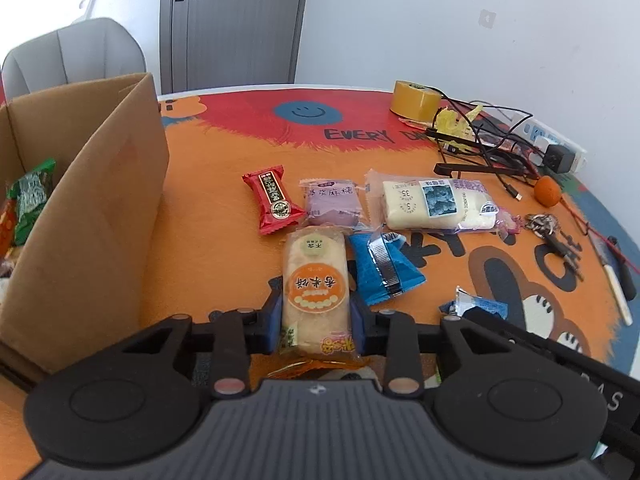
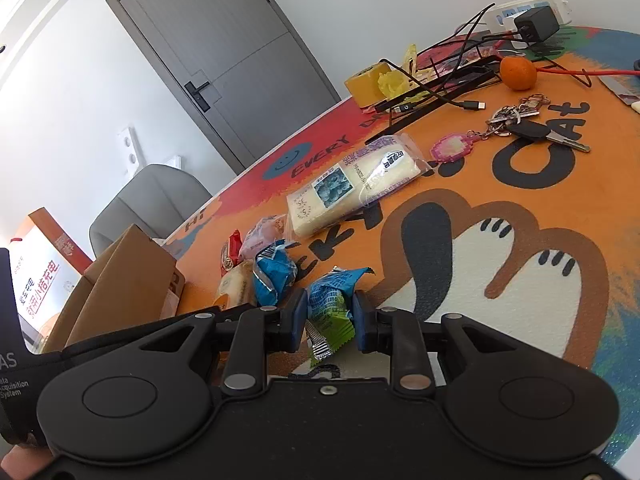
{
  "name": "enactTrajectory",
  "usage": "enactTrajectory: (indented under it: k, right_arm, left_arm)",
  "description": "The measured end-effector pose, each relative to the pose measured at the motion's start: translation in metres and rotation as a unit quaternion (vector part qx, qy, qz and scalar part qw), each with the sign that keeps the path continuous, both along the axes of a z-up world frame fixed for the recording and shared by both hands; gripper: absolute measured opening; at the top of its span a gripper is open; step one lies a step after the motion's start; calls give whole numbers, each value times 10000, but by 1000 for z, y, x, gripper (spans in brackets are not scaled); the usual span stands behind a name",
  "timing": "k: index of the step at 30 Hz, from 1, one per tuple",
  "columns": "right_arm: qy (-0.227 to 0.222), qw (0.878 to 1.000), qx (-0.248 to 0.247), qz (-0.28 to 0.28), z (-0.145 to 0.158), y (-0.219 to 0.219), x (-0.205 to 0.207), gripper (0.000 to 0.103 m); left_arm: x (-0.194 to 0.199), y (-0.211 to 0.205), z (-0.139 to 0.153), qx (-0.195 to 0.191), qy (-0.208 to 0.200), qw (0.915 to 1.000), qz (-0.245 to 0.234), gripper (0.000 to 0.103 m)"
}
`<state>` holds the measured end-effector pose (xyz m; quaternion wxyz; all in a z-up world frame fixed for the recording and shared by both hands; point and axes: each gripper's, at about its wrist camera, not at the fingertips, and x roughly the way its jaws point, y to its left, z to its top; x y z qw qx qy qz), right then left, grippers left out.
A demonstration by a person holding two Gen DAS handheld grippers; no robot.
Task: Organize snacks
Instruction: 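Grasp the orange-labelled cake pack with the left tool while the right tool grasps the blue pack, then carry the cake pack and blue pack over the cardboard box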
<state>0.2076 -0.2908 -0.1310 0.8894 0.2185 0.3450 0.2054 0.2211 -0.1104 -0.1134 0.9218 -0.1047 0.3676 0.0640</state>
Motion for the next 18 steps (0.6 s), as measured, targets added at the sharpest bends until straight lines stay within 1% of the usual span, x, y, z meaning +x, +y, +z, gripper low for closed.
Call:
enactTrajectory:
  k: [8, 18]
  right_arm:
    - [-203, 9997, 61, 93, 13, 7, -7, 25]
    - [-465, 9987, 114, 154, 31, 17, -14, 25]
  left_arm:
    - [-15, 0, 21, -16, -284, 9995, -136, 33]
    - [-34, 10, 48, -43, -589, 9982, -58, 33]
